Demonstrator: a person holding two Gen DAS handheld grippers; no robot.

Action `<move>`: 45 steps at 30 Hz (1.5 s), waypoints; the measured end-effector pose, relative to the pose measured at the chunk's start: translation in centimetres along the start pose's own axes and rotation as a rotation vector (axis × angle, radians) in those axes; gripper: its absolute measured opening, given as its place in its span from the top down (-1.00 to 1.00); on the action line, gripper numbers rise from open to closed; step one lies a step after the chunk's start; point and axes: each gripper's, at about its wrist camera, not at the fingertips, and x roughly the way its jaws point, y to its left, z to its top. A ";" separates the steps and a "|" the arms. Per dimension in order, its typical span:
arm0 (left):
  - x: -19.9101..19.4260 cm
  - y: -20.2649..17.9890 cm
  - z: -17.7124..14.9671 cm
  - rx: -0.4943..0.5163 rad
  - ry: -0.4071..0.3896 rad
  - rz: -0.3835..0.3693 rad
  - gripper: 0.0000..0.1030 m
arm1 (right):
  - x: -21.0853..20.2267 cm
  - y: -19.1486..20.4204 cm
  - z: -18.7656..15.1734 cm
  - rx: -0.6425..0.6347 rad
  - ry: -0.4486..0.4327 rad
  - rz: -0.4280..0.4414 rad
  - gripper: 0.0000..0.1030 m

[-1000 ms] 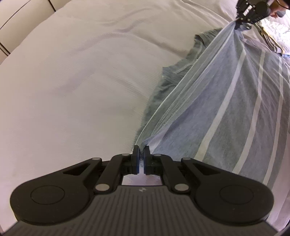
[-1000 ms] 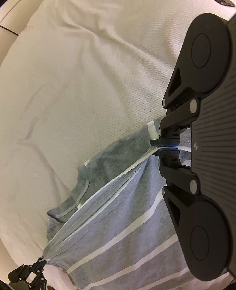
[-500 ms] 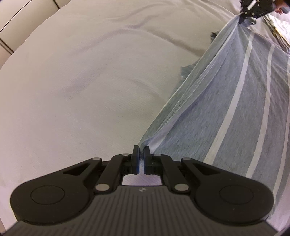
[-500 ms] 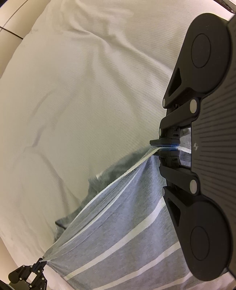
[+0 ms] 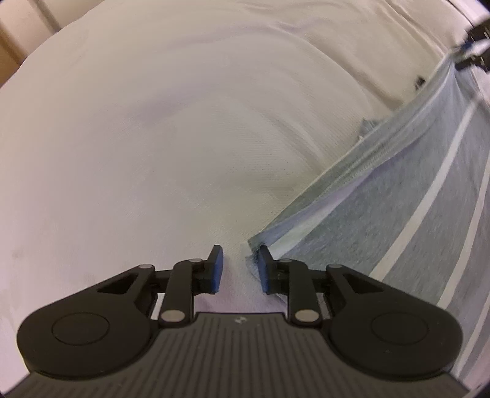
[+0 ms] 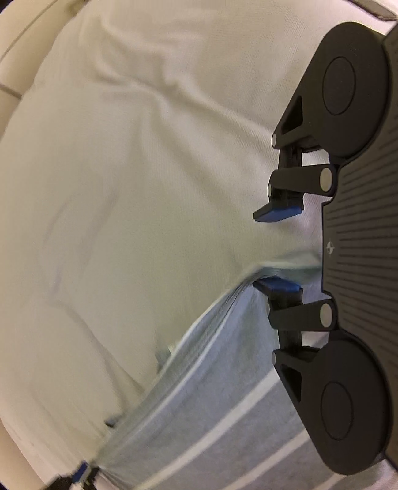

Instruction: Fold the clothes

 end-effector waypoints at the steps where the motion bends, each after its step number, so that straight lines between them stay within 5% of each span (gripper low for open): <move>1: -0.1 0.1 -0.3 -0.014 0.002 0.012 0.59 | -0.4 -0.4 -0.3 0.035 -0.012 -0.004 0.28; 6: -1.3 0.4 -1.6 -0.067 -0.008 0.045 0.61 | -2.0 -2.0 -2.0 0.202 -0.039 -0.018 0.24; 10: -2.6 -1.8 -2.0 -0.042 -0.042 -0.007 0.62 | -2.8 -1.1 -3.2 0.246 -0.040 0.021 0.24; 17: -0.3 -8.9 -0.3 0.108 -0.022 -0.174 0.60 | -1.8 3.8 -2.9 0.180 -0.032 0.191 0.24; 20: 1.8 -9.7 0.8 0.118 -0.010 -0.187 0.61 | -0.3 5.9 -1.3 0.125 -0.022 0.252 0.24; 25: 1.9 -7.0 3.4 -0.045 -0.160 -0.097 0.61 | 1.8 8.1 2.2 -0.011 -0.023 0.258 0.17; 30: -0.8 -4.2 3.9 -0.189 -0.263 -0.060 0.61 | 0.5 6.0 4.5 0.070 -0.200 0.125 0.17; 35: -1.0 -7.5 2.4 -0.046 -0.212 -0.198 0.61 | -1.7 6.3 2.6 0.143 -0.195 0.227 0.16; 40: 2.1 -11.5 2.1 0.121 -0.131 -0.257 0.60 | 0.8 11.5 0.7 -0.015 -0.039 0.440 0.22; 42: 3.2 -12.3 2.4 0.148 -0.122 -0.251 0.60 | 2.3 12.3 1.2 -0.025 -0.023 0.453 0.23; 45: 3.7 -11.2 3.6 0.060 -0.186 -0.180 0.60 | 3.1 11.2 2.9 -0.023 -0.080 0.372 0.24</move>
